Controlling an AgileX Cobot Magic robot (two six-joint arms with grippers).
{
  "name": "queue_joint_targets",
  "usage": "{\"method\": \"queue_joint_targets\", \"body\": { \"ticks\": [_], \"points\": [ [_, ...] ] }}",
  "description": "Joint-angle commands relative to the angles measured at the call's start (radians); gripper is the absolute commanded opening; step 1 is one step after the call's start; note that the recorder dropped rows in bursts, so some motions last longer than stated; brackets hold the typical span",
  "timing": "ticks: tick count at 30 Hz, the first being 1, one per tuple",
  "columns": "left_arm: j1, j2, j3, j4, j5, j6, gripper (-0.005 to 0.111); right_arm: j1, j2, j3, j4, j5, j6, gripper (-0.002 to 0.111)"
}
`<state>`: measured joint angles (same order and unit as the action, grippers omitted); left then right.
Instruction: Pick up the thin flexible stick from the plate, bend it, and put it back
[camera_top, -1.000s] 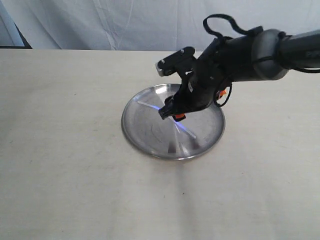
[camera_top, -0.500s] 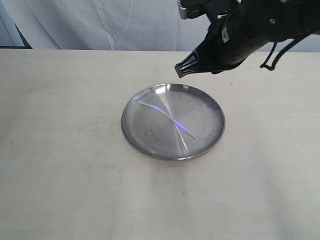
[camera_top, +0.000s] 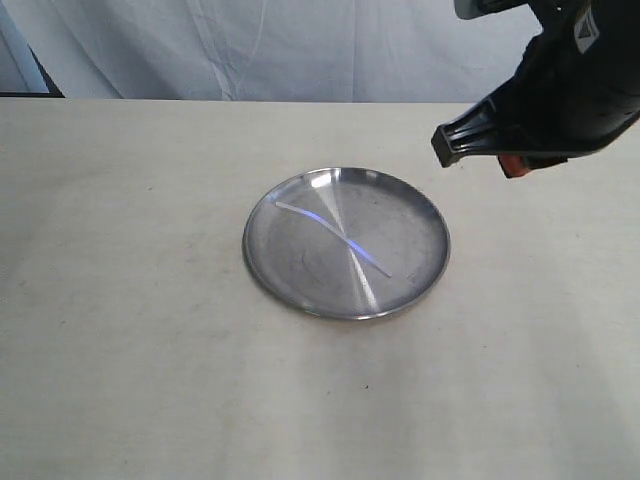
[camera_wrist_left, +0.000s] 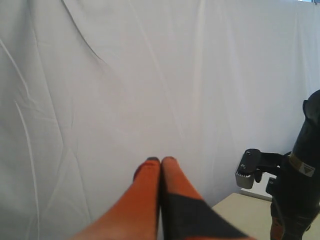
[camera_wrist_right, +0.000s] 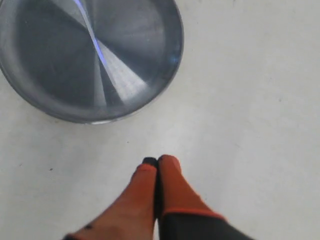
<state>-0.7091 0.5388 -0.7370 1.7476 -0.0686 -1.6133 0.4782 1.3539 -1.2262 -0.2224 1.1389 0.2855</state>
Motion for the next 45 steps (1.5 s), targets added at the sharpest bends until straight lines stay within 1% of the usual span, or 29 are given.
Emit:
{"method": "queue_joint_targets", "body": {
  "ticks": [1,6,10,12,14,17,21,24,27,30,33,36,38,39,45],
  "points": [
    [-0.001,-0.007,0.002,-0.003,0.000,-0.001,0.000,0.000,-0.013,0.005,0.011,0.031,-0.006,0.000],
    [-0.001,-0.007,0.002,-0.003,0.000,-0.001,0.000,0.000,-0.013,0.005,0.014,0.026,-0.003,0.000],
    [-0.001,-0.007,0.002,-0.003,-0.002,-0.001,0.000,0.000,-0.060,0.005,-0.091,0.016,0.003,0.000],
    [-0.001,-0.007,0.002,-0.003,-0.002,-0.001,0.000,0.000,-0.124,0.014,-0.091,-0.037,0.003,0.000],
    [-0.001,-0.007,0.002,-0.003,-0.004,-0.001,0.000,0.000,-0.226,0.069,-0.091,-0.188,0.003,0.000],
    [-0.001,-0.007,0.002,-0.003,-0.004,-0.001,0.000,0.000,-0.393,0.228,-0.087,-0.502,0.003,0.000],
    [-0.001,-0.007,0.002,-0.003,-0.004,-0.001,0.000,-0.021,-0.636,0.534,-0.111,-0.860,0.003,0.000],
    [-0.001,-0.007,0.002,-0.003,-0.004,-0.001,0.000,-0.109,-0.798,0.767,-0.097,-1.014,0.005,0.000],
    [-0.001,-0.007,0.002,-0.003,-0.004,-0.001,0.000,-0.206,-0.943,0.969,-0.017,-1.124,0.005,0.000],
    [-0.001,-0.007,0.002,-0.003,-0.004,-0.001,0.000,-0.285,-1.087,1.097,0.016,-1.158,0.005,0.000],
    [-0.001,-0.007,0.002,-0.003,-0.004,-0.001,0.000,-0.355,-1.203,1.187,0.018,-1.164,0.005,0.000],
    [-0.001,-0.007,0.002,-0.003,-0.004,-0.001,0.000,-0.402,-1.295,1.226,0.034,-1.145,0.005,0.000],
    [-0.001,-0.007,0.002,-0.003,-0.004,-0.001,0.000,-0.408,-1.338,1.226,0.034,-1.027,0.005,0.000],
    [-0.001,-0.007,0.002,-0.003,-0.004,-0.001,0.000,-0.408,-1.354,1.226,0.034,-0.995,0.005,0.000],
    [-0.001,-0.007,0.002,-0.003,-0.004,-0.001,0.000,-0.408,-1.354,1.226,0.051,-0.969,0.005,0.000]
  ]
}}
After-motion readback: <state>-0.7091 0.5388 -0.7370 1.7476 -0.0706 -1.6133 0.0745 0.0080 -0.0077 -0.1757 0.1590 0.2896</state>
